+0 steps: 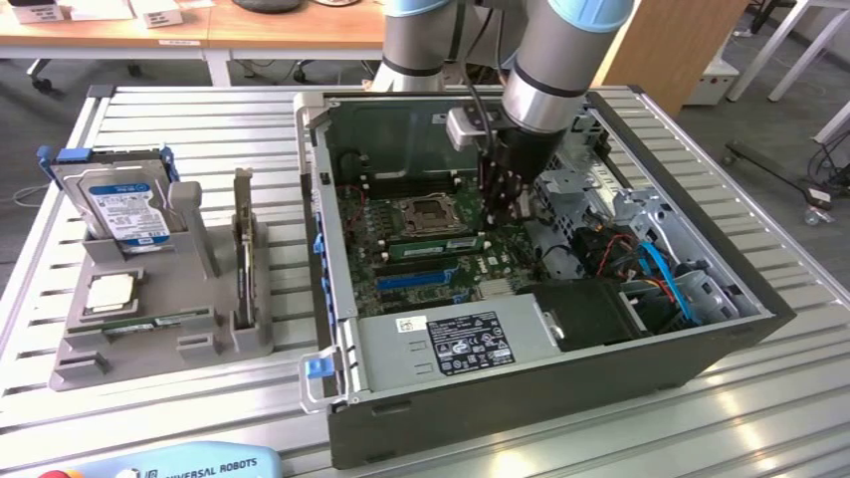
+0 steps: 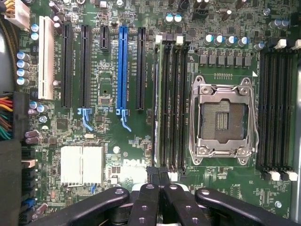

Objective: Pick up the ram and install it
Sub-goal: 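Press down the ram until it locks into place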

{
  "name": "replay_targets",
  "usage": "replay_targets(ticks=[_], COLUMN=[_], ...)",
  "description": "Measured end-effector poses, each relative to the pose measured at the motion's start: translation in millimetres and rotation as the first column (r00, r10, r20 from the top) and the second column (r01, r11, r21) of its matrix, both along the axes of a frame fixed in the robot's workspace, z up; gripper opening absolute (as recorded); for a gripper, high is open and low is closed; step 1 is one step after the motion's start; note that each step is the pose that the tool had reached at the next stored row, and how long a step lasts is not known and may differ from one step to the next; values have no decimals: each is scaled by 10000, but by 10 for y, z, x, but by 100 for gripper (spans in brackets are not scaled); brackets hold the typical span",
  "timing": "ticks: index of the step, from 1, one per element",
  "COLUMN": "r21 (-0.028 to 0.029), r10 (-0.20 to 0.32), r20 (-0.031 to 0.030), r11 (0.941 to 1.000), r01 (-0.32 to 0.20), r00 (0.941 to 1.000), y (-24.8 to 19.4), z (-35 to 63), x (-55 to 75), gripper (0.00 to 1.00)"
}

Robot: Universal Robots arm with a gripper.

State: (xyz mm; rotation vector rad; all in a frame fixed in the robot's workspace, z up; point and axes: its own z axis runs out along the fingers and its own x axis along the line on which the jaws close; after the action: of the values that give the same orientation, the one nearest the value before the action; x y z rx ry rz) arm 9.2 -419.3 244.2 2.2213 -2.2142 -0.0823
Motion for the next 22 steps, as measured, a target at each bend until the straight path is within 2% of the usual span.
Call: replay_targets(ticks=[13, 17, 22], r21=[-2, 0, 1], r10=[0, -1, -1], r20=[-1, 4, 4], r11=[10000, 10000, 10000], r01=[0, 1, 1], r00=[10000, 10000, 10000], y=[0, 25, 28], z=[-66, -74, -81], x=[0, 0, 0], gripper=[10, 10, 10])
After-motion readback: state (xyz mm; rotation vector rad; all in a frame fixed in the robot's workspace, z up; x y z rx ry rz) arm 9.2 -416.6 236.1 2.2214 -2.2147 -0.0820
